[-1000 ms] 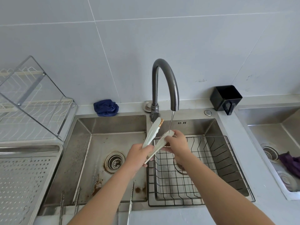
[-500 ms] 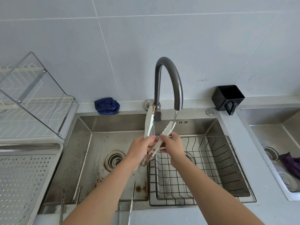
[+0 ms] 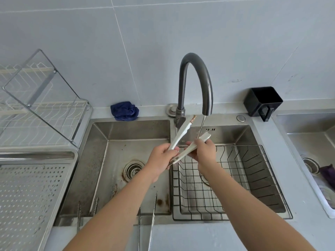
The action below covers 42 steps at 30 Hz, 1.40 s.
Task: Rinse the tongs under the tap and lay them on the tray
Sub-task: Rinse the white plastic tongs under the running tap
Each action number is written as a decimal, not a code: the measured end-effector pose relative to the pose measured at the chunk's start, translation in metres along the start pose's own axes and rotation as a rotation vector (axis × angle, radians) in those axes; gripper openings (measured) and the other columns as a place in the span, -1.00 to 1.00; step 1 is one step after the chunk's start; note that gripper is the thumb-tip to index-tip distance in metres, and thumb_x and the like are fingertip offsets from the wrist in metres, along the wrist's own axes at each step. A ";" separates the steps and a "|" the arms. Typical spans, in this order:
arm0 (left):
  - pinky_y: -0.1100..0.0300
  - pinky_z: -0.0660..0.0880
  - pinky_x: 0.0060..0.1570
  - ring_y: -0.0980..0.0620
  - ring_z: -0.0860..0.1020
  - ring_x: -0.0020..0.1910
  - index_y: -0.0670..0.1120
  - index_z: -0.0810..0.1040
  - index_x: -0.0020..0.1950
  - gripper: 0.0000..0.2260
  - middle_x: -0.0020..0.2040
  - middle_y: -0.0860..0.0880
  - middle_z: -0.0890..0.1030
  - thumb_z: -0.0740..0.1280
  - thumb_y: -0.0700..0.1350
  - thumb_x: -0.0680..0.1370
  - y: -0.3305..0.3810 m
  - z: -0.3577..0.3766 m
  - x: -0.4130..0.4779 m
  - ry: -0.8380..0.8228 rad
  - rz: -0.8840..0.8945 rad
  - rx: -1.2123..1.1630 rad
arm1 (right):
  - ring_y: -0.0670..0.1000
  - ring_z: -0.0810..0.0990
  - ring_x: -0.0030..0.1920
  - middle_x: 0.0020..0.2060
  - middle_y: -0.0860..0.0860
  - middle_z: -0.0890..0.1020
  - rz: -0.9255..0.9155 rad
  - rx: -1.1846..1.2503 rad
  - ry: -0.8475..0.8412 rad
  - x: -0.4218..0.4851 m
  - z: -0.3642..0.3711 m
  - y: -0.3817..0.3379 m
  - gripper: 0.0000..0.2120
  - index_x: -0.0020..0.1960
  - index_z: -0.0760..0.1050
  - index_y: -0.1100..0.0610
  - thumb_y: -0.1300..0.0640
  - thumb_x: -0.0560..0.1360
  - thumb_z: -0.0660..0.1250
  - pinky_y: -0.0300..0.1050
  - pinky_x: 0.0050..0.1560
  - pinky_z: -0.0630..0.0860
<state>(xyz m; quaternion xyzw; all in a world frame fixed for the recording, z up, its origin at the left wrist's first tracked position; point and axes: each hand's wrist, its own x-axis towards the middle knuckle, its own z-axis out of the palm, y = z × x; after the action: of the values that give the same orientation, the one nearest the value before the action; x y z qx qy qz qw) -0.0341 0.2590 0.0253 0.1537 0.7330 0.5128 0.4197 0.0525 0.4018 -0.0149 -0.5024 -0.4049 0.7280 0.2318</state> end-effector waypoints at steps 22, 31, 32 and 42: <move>0.16 0.36 -0.27 0.05 0.46 -0.35 0.03 0.69 -0.21 -0.85 -0.30 -0.12 0.65 0.43 -0.07 0.56 -0.041 -0.010 -0.019 0.312 0.082 0.189 | 0.14 0.76 -0.27 -0.18 0.25 0.72 -0.127 -0.235 0.052 -0.005 -0.009 0.004 -0.74 -0.05 0.62 0.22 0.09 0.67 0.27 0.10 -0.29 0.71; 0.27 0.45 -0.29 0.17 0.56 -0.33 0.01 0.74 -0.13 -0.88 -0.28 0.06 0.70 0.42 -0.13 0.55 -0.042 -0.004 -0.025 0.322 0.070 0.048 | 0.26 0.76 -0.18 -0.18 0.23 0.75 -0.037 -0.043 -0.136 -0.009 -0.004 -0.002 -0.81 0.16 0.50 0.28 0.18 0.69 0.20 0.10 -0.24 0.69; 0.29 0.43 -0.36 0.23 0.56 -0.37 0.05 0.74 -0.13 -0.87 -0.29 0.12 0.70 0.42 -0.13 0.54 -0.039 0.000 -0.027 0.297 0.063 0.043 | 0.25 0.75 -0.24 -0.23 0.23 0.74 -0.034 -0.053 -0.092 -0.007 -0.004 -0.003 -0.75 0.11 0.51 0.29 0.10 0.71 0.19 0.07 -0.28 0.68; 0.24 0.27 -0.52 0.06 0.48 -0.44 -0.06 0.73 0.08 -0.85 -0.21 -0.12 0.69 0.41 -0.19 0.56 -0.031 0.009 -0.023 0.046 -0.114 -0.241 | 0.16 0.63 -0.25 -0.19 0.19 0.62 0.123 0.338 -0.328 -0.014 0.006 -0.006 -0.69 0.35 0.43 0.30 0.14 0.68 0.26 0.22 0.00 0.68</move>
<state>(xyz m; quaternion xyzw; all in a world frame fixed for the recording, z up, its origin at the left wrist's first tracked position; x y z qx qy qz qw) -0.0069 0.2362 0.0079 0.0483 0.6833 0.5757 0.4466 0.0518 0.3932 -0.0012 -0.3550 -0.2781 0.8701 0.1990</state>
